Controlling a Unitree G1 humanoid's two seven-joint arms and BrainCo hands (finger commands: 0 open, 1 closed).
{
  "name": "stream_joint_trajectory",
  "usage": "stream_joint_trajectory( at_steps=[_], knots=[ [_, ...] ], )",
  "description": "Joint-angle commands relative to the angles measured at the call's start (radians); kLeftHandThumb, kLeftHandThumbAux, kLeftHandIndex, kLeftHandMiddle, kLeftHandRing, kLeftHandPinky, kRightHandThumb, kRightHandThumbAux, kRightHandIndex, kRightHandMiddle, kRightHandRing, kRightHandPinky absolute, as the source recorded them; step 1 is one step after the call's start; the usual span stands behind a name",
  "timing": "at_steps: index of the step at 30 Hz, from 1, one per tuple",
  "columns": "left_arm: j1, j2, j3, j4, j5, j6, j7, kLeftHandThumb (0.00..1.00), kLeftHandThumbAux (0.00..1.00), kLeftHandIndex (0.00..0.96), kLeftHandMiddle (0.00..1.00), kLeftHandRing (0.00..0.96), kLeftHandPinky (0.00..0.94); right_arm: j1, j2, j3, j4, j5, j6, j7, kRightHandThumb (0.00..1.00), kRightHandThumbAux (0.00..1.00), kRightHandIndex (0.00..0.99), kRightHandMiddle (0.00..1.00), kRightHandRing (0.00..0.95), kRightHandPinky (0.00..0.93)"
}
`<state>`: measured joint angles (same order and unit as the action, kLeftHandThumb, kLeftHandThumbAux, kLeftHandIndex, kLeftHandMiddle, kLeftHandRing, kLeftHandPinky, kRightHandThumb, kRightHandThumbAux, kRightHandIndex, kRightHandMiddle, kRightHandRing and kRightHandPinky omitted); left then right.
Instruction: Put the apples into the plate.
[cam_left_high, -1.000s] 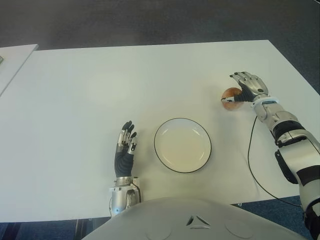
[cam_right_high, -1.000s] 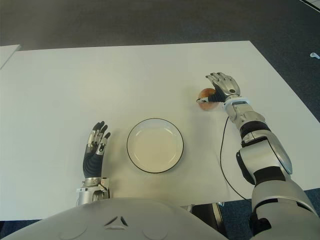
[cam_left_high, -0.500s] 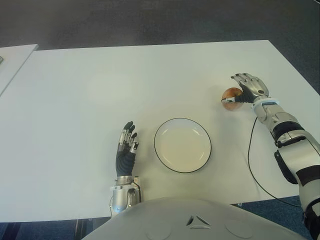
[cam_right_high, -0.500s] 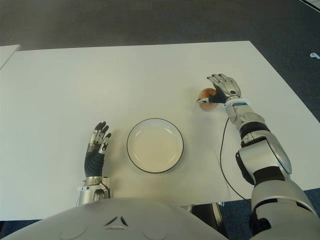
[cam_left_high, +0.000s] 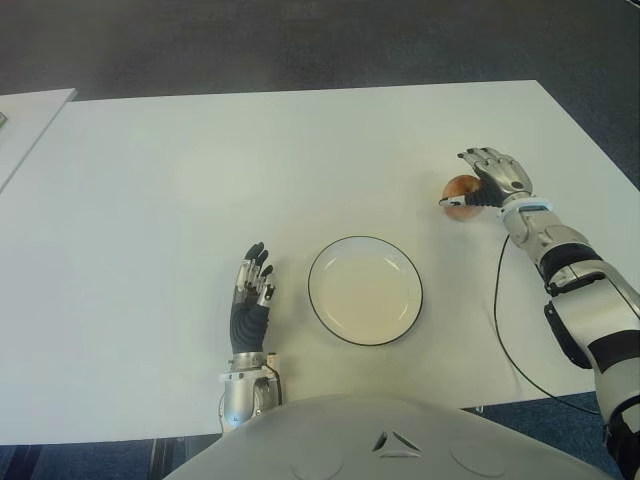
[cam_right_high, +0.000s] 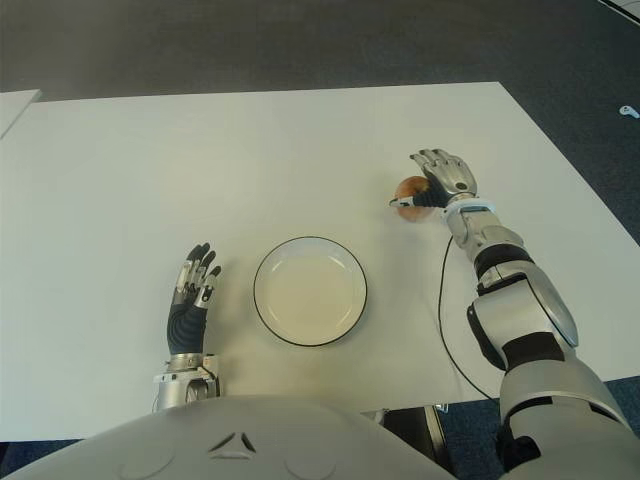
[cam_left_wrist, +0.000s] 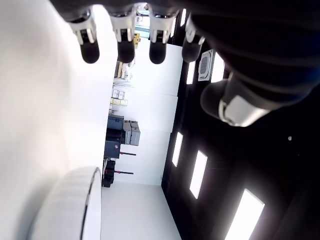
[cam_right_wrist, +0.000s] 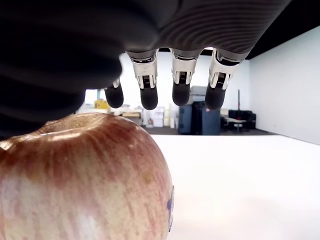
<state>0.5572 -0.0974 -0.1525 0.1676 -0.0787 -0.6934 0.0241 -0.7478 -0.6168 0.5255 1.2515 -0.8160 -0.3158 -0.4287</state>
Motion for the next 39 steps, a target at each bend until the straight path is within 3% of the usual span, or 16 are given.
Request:
stream_joint_trajectory(
  at_steps=[1, 12, 39],
  knots=[
    [0.038, -0.013, 0.009, 0.055, 0.002, 0.036, 0.0, 0.13, 0.494, 0.064, 0.047, 0.027, 0.029, 0.048, 0.024, 0.019, 0.021, -0.001, 0.025, 0.016, 0.19, 0.416, 0.0, 0.0, 0.0, 0.017],
    [0.033, -0.027, 0.002, 0.066, -0.051, -0.025, -0.032, 0.136, 0.491, 0.081, 0.066, 0.038, 0.05, 0.062, 0.038, 0.024, 0.037, 0.015, 0.03, 0.026, 0.198, 0.419, 0.0, 0.008, 0.0, 0.02],
    [0.059, 0.005, 0.008, 0.018, -0.027, 0.005, -0.018, 0.135, 0.452, 0.082, 0.056, 0.032, 0.04, 0.119, 0.108, 0.024, 0.06, 0.054, 0.062, 0.023, 0.16, 0.423, 0.0, 0.001, 0.0, 0.006]
  ],
)
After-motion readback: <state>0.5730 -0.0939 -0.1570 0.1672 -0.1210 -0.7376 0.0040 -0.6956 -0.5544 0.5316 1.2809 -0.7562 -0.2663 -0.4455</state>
